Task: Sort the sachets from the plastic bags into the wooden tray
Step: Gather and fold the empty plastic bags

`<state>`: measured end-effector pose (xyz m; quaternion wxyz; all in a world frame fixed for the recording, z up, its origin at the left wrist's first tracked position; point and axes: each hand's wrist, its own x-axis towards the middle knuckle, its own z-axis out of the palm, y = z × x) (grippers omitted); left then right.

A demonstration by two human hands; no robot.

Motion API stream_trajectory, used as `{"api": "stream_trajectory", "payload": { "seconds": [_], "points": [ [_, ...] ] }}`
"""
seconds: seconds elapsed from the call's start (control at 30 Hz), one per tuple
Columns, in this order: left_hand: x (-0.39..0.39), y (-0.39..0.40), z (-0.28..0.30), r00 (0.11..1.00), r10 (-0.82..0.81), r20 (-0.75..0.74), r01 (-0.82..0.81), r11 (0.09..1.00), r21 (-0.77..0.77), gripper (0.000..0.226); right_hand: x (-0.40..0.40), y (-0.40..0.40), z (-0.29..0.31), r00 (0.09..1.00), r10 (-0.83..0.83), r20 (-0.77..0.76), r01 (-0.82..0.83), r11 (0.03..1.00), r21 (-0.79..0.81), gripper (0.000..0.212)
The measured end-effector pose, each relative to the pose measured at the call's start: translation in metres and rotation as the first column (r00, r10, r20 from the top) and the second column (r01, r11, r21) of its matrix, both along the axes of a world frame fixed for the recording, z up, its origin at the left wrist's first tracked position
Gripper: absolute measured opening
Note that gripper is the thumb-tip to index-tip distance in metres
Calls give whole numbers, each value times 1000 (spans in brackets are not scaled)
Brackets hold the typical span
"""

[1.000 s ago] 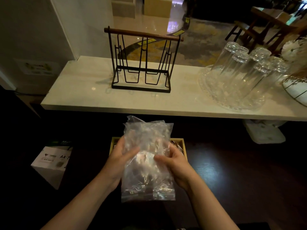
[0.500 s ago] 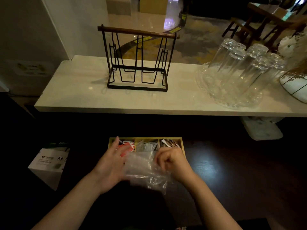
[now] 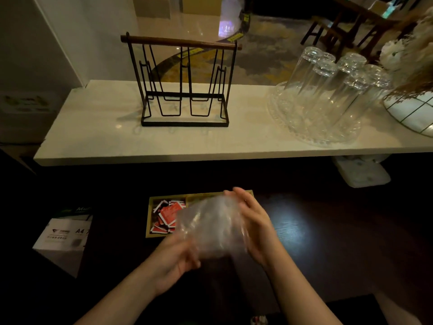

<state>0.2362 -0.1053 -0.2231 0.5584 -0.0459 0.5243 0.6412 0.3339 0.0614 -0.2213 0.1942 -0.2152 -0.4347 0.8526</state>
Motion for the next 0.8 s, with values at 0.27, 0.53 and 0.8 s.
{"api": "stream_trajectory", "payload": {
  "seconds": [0.27,0.53,0.8],
  "points": [
    [22,31,4,970,-22,-240,49,993,105,25,18,-58,-28,931,201,305,-243,964,107,75],
    [61,70,-34,736,-453,-503,446,884,-143,38,70,-52,-44,820,-415,393,446,895,14,28],
    [111,128,-80,194,-644,-740,665,641,-384,20,149,-39,-90,660,-591,463,692,718,-70,28]
  ]
}}
